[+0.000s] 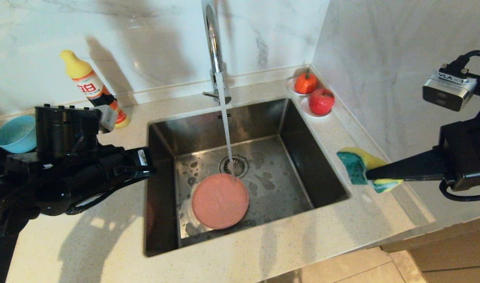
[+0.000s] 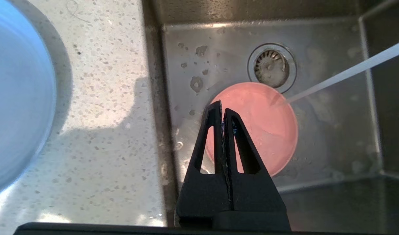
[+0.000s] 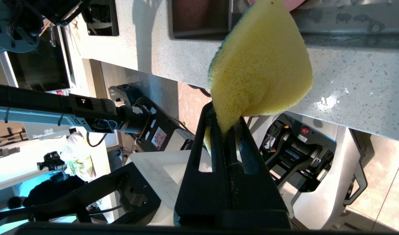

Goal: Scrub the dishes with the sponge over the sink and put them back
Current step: Rinse the plate

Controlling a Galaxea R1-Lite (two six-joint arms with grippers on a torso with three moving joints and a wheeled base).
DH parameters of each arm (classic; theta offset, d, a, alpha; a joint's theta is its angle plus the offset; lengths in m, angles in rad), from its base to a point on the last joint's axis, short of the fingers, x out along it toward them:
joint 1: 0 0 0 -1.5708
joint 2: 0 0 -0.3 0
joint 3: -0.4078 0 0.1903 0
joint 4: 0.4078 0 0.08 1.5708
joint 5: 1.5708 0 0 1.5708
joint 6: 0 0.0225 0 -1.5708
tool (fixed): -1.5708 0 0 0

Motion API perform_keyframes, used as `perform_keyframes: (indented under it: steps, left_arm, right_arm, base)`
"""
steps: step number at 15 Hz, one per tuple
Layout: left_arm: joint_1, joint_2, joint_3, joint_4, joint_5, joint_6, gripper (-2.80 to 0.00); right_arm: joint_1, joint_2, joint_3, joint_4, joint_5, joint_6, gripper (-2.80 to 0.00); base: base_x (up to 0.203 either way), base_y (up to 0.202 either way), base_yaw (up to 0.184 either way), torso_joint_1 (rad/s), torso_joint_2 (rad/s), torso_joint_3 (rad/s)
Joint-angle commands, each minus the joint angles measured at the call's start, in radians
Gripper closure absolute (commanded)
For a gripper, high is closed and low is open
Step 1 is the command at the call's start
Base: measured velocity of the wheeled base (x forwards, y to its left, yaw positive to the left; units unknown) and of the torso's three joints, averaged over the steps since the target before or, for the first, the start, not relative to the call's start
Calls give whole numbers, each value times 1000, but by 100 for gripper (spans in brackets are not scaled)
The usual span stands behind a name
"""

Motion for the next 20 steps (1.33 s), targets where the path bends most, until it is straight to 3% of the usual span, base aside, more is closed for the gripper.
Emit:
perform_keyframes:
  steps: [1,16,20]
  left_arm:
    - [-4,23,-17,2,0,-20,0]
    - [-22,240,-465,389,-125,-258,0]
    - [-21,326,-546,455,-147,-272,0]
  right_arm:
    - [-6,-6,3,3,3,1,0]
    - [-21,33,56,-87,8,3,0]
    - [-21,34,69,-90,6,3,0]
  base:
    - [0,0,0,0,0,0]
    - [0,0,0,0,0,0]
    - [0,0,0,0,0,0]
